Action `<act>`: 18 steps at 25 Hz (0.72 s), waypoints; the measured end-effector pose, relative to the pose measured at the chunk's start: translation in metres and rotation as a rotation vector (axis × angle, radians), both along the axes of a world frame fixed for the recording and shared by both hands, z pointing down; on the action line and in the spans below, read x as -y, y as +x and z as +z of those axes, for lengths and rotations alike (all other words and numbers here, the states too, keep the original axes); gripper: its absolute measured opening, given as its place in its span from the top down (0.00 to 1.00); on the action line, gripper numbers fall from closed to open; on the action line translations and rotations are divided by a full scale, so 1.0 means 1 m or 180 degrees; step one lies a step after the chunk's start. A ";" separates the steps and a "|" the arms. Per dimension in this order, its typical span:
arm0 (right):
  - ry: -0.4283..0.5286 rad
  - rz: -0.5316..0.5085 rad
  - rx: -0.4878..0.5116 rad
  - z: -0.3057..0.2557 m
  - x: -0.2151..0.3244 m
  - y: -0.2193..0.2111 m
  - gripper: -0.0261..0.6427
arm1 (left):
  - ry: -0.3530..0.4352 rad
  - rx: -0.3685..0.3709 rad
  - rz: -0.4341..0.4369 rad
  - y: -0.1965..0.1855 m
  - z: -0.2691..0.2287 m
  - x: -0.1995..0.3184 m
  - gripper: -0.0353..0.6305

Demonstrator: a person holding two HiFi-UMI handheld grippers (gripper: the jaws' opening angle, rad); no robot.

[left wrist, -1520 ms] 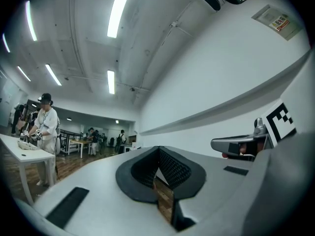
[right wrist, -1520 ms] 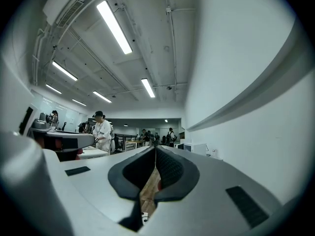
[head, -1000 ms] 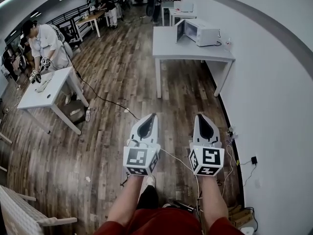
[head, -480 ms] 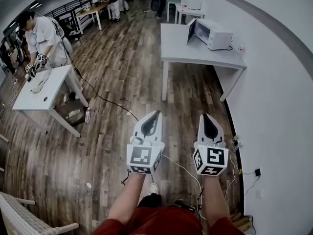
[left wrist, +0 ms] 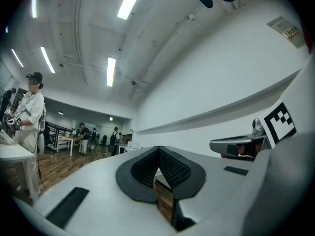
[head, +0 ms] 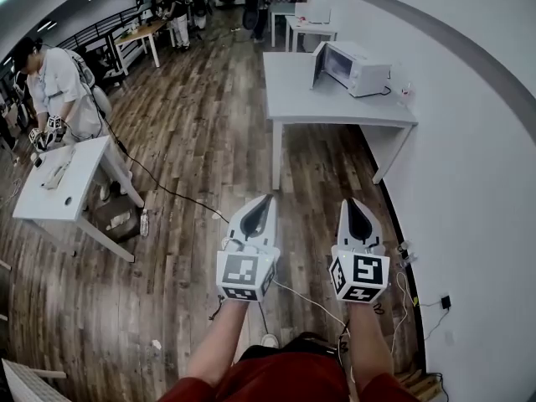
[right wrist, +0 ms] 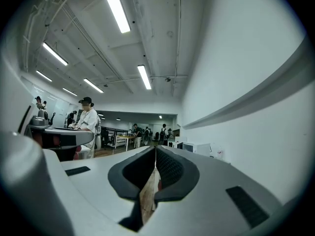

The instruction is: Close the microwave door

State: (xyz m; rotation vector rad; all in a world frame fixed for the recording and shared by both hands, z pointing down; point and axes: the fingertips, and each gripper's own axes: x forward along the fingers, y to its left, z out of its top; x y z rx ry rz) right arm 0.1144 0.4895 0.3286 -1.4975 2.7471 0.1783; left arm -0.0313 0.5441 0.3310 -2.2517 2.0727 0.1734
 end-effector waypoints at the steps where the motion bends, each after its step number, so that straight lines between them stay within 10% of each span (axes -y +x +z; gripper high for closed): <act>1: 0.0002 0.0011 0.0015 0.000 0.007 -0.001 0.92 | 0.0004 0.0001 0.0010 -0.002 -0.001 0.007 0.91; 18: 0.0008 -0.0019 0.0061 0.007 0.206 0.008 0.92 | -0.0027 -0.0022 0.0035 0.012 0.005 0.212 0.91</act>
